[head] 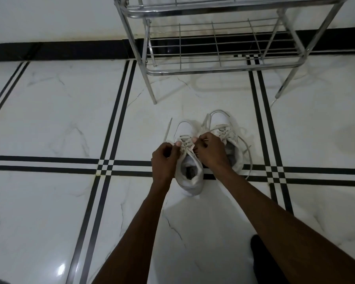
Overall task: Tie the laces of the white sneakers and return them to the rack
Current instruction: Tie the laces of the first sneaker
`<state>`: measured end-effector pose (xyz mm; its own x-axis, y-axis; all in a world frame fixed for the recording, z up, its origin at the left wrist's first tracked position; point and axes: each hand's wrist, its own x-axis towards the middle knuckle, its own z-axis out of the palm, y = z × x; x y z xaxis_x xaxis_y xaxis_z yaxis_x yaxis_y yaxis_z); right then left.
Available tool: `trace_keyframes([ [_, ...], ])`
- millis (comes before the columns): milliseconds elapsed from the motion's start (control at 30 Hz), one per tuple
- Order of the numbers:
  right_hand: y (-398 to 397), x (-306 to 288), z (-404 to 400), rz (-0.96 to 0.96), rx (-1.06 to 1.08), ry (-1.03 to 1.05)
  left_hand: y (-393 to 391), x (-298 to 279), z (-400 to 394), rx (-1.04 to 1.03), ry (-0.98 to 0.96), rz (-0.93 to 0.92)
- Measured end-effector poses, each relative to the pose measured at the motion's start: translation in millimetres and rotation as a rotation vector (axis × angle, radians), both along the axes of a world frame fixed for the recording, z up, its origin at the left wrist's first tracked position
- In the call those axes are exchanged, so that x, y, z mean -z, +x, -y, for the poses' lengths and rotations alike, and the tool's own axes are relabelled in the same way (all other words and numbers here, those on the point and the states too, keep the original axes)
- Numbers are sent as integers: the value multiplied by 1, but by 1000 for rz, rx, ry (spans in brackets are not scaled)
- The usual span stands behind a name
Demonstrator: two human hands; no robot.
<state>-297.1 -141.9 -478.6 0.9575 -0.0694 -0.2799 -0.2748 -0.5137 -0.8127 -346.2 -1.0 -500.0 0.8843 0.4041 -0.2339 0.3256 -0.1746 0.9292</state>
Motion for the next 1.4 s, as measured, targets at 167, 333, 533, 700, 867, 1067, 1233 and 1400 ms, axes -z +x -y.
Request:
trace_keyframes([
  [167,-8,-2,3,67,-183,-44,-8,-5,5,43,52,53],
  [333,-11,2,-4,238,-123,-263,-1,-8,14,38,346,106],
  [533,-16,9,-11,277,-22,-279,3,-2,19,-19,452,70],
  [700,-16,16,-15,281,-9,-265,-2,5,15,-64,395,88],
  [867,2,-5,-8,147,-140,-23,1,-12,3,24,199,103],
  [1067,17,-38,-9,-4,-69,409,17,-62,-22,166,39,223],
  [1233,23,-69,-20,-69,-761,52,43,-93,-33,313,86,284],
  [1400,33,-72,-7,77,-713,-98,43,-74,-33,483,-81,93],
])
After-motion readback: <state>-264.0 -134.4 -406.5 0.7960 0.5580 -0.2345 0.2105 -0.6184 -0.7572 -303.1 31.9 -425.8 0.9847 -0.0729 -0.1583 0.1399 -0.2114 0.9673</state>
